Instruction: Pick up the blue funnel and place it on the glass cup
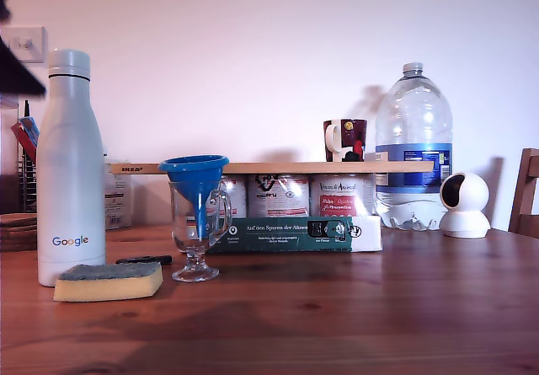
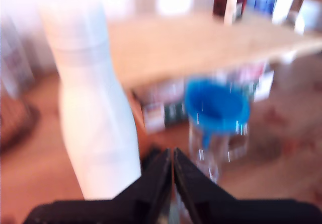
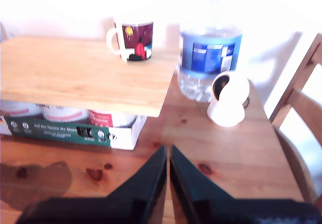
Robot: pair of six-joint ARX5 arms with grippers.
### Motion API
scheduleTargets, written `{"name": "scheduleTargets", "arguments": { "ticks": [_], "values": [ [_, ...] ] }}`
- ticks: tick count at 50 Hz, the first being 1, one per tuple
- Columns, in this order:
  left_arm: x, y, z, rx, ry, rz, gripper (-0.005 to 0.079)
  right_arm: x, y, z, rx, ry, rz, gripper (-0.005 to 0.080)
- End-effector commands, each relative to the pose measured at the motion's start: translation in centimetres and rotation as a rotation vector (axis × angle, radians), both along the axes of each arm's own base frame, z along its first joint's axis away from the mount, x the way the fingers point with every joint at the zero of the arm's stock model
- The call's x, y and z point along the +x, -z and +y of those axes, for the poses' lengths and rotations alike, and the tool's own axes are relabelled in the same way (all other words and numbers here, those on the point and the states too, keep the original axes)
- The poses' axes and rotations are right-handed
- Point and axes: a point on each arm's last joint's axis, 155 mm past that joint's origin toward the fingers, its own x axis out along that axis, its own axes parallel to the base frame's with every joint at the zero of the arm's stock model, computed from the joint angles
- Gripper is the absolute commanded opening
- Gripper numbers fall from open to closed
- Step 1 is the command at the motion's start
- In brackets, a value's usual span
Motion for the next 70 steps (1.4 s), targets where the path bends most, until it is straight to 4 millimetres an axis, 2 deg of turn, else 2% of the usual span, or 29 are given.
{"name": "scheduleTargets", "arguments": {
  "ticks": [1,10,25,33,43,49,70],
  "values": [
    [-0.6,0.2,0.3,-0.005,-0.006,-0.019,-0.0024,-0.3,0.3,0.0,0.003,-0.002,-0.025,-0.0005],
    [-2.0,1.1,0.7,-0.009,-0.014,-0.044,-0.0024,-1.3,-0.4,-0.1,0.013,-0.002,-0.112,-0.0005],
    [-4.0,3.1,2.4,-0.006,-0.093,-0.061,-0.0024,-2.4,3.1,-0.1,-0.036,-0.013,-0.133,-0.0005],
    [-5.1,3.5,3.6,0.003,-0.149,-0.047,-0.0024,-3.2,3.7,0.3,-0.066,-0.043,-0.139,-0.0005],
    [-6.3,3.6,3.9,-0.032,-0.16,-0.036,-0.0024,-3.6,4.0,0.4,-0.055,-0.053,-0.127,-0.0005],
    [-6.8,4.7,3.9,-0.032,-0.158,0.012,-0.0024,-3.7,5.5,0.4,-0.061,-0.055,-0.068,-0.0005],
    [-8.2,9.3,4.1,0.014,-0.16,0.199,-0.0024,-5.7,13.2,0.1,-0.091,-0.065,0.247,-0.0005]
  ]
}}
